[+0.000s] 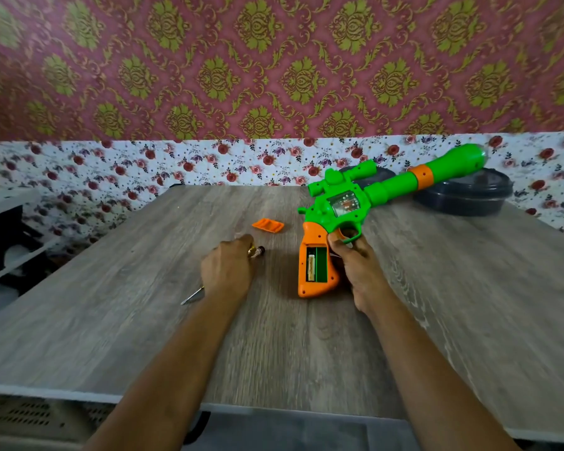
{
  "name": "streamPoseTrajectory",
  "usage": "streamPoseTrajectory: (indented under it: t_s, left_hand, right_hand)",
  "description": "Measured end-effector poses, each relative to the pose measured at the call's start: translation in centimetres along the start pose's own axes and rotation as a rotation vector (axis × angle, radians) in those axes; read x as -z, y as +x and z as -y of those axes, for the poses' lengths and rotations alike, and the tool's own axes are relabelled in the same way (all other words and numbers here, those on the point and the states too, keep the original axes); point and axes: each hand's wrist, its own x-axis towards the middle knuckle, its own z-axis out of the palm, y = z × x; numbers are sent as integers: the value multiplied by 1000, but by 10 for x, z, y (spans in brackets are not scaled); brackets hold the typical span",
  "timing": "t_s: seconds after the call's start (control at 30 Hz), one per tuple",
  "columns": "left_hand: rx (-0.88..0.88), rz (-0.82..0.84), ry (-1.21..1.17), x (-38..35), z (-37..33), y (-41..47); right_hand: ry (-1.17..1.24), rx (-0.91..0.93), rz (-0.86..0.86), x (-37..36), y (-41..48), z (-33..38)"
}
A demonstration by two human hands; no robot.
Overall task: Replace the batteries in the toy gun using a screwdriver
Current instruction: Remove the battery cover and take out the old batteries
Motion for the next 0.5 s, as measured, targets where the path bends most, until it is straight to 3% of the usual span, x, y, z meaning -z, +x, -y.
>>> streamPoseTrajectory:
  t_s: [0.2, 0.37, 0.5]
  left_hand:
    - [-38, -30, -33, 0, -1, -1]
    - [-95, -339, -507, 18, -7, 0]
    - [-227, -415, -718, 30, -15, -9]
  right_hand:
    - [-7, 8, 12, 1, 0, 0]
    - [10, 16, 2, 0, 1, -1]
    - [21, 13, 5, -1, 2, -3]
